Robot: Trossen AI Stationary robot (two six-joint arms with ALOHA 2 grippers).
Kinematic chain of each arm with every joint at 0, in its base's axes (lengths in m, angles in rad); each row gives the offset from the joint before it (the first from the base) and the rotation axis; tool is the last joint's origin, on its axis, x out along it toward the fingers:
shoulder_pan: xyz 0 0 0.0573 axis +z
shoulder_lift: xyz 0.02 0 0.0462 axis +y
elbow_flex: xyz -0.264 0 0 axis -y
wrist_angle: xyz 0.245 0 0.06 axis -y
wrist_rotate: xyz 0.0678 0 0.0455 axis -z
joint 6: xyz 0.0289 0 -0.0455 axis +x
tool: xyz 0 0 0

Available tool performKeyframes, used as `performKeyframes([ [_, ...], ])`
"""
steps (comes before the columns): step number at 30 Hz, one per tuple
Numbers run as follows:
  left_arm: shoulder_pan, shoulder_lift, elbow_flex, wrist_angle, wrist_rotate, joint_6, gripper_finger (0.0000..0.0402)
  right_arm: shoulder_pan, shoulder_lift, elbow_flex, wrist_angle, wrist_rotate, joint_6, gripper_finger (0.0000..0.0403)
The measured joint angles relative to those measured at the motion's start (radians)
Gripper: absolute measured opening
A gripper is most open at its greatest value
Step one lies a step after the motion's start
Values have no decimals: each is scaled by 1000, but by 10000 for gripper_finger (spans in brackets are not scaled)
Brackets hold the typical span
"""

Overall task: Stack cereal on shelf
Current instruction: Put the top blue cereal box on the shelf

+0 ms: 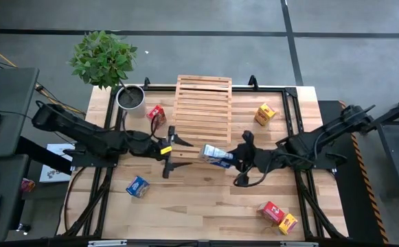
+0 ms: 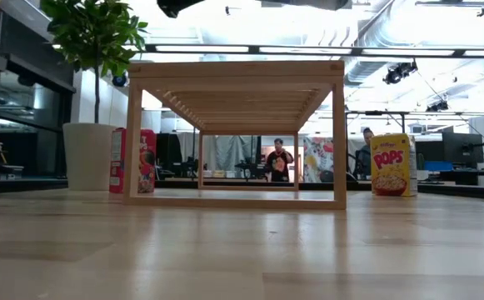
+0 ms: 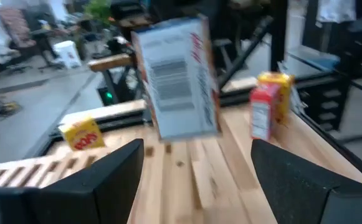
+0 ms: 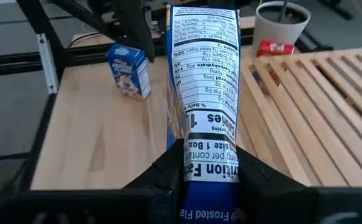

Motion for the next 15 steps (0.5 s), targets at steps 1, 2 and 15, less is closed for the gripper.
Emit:
performKeyframes([
  [1, 3, 9, 1, 15, -15, -2, 287, 0, 8, 0, 10, 10, -12, 73],
  [2, 5, 16, 1, 32, -30, -5, 287, 0, 16, 0, 16, 24, -24, 73],
  [15, 44, 39, 1, 58, 6, -87, 286, -54, 108, 0, 129, 0, -132, 73],
])
